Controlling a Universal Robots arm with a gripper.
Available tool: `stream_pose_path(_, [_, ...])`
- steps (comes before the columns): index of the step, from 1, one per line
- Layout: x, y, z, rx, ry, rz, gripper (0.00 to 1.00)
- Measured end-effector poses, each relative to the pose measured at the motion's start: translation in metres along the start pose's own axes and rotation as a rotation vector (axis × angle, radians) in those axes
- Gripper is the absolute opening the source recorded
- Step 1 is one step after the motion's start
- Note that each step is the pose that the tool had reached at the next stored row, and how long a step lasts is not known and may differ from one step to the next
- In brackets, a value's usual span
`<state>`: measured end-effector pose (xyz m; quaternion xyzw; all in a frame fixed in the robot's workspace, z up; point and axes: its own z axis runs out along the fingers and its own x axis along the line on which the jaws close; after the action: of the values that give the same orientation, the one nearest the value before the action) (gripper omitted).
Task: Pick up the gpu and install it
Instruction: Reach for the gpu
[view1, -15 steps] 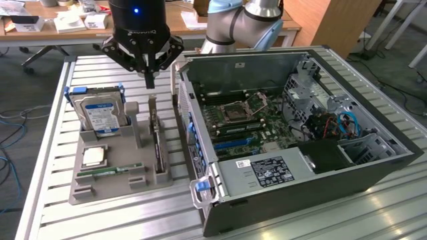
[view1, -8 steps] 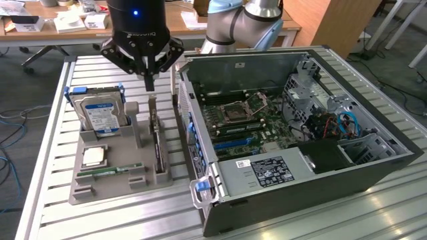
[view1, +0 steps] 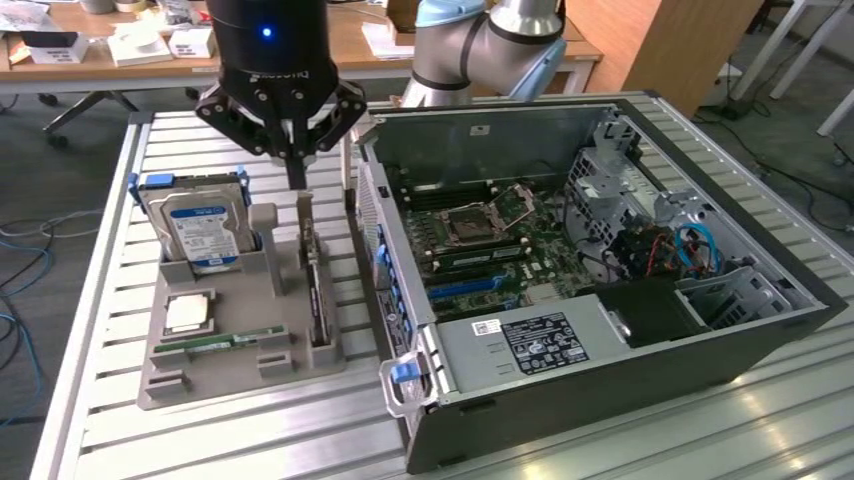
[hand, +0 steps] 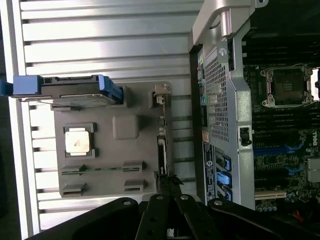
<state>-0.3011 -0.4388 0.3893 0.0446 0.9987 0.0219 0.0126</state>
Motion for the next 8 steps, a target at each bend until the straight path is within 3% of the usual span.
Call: stream_pose_path(8, [0.0024,-0.0091,-0.0004,0.0000,0.0000,0.000,0.11])
